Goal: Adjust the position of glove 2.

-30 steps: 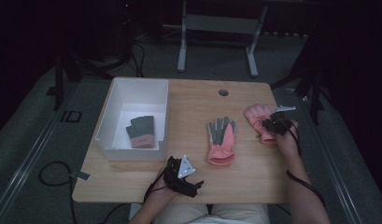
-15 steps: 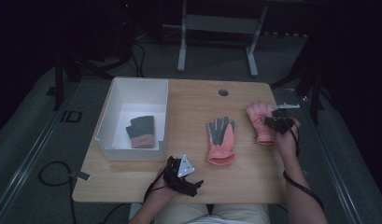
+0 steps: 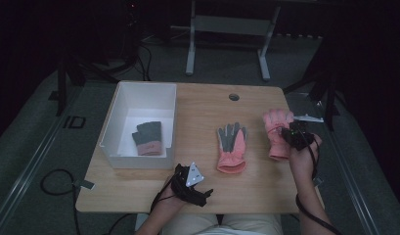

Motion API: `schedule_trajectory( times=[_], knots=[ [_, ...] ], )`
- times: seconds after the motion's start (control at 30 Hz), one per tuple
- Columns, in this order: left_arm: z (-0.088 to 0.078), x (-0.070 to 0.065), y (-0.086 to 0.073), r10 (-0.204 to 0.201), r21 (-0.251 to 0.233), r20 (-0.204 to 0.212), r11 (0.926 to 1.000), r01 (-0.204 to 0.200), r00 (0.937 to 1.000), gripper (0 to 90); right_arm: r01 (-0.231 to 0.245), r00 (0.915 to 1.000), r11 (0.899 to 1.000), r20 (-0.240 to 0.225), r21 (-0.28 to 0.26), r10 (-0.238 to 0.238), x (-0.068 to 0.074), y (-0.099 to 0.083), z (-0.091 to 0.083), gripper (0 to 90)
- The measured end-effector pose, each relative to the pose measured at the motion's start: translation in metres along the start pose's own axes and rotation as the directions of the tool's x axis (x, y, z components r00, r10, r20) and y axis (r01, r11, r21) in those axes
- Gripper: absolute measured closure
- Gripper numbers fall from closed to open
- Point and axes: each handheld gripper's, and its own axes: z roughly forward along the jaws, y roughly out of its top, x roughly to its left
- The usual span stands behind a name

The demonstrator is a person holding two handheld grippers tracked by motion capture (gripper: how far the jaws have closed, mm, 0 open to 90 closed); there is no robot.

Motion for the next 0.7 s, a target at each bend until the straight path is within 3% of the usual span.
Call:
schedule_trajectory(
  times=[0.07,0.23,0.47,0.7],
  knots=[
    [0.0,0.001,0.0,-0.002,0.0,-0.001,1.0,0.002,1.0,2.1,-0.015,0.9999,1.0,0.001,-0.016,0.015,0.003,-0.003,-0.013,88.3],
    [0.0,0.001,0.0,-0.004,0.0,-0.003,1.0,0.004,1.0,2.1,-0.036,0.9993,0.999,0.006,-0.023,0.036,0.006,-0.015,-0.023,88.3],
    [0.001,0.0,-0.001,0.002,0.004,-0.006,1.0,-0.002,1.0,2.1,-0.06,0.9981,0.998,0.015,0.004,0.06,0.006,-0.029,-0.013,88.3],
    [0.001,-0.001,0.0,0.008,0.002,-0.007,1.0,-0.008,0.9999,2.1,-0.068,0.9977,0.994,0.008,0.081,0.067,0.008,-0.05,0.017,88.2]
  ],
)
